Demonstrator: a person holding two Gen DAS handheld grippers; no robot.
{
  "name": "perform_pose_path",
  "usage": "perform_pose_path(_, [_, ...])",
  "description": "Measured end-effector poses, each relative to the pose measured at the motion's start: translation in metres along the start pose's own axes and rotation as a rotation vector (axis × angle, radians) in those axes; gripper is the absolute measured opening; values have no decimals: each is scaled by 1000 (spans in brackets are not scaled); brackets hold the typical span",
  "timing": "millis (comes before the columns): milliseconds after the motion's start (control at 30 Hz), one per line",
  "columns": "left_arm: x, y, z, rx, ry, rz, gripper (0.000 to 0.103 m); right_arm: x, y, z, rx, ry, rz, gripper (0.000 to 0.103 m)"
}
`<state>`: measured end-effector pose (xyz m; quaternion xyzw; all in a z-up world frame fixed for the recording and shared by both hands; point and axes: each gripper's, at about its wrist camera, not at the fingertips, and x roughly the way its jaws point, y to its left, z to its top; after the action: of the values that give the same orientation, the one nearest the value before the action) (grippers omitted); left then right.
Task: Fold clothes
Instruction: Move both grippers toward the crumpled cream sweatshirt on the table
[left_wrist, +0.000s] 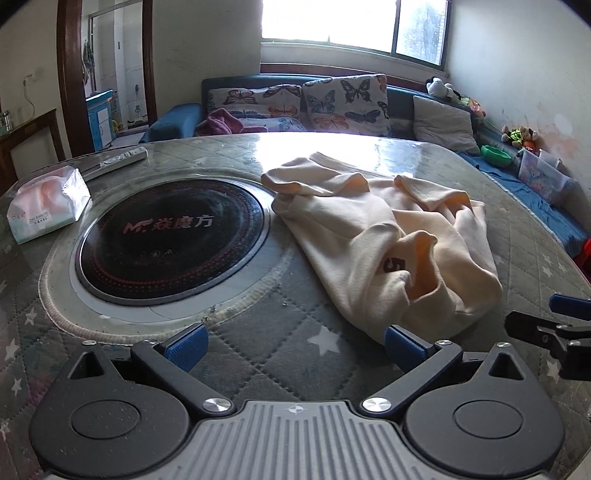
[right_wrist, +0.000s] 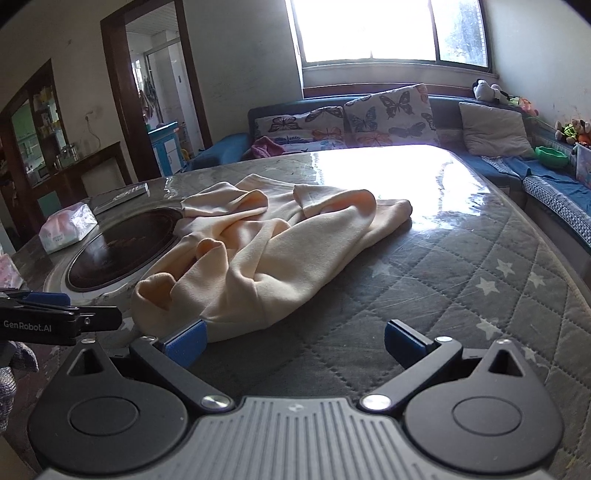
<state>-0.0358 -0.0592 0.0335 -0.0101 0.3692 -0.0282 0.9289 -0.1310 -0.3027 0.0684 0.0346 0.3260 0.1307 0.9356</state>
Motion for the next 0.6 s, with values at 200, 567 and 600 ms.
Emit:
perform_pose_path(200, [-1, -5, 1, 8, 7, -2, 103, -1, 4, -1, -7, 2, 4, 103])
perform_pose_path(567, [0, -9, 3, 23, 23, -4, 103, 2, 8, -1, -18, 14, 16, 103])
perform_pose_path(600, [0, -9, 4, 24, 25, -5, 103, 2, 8, -1, -20, 15, 15, 103])
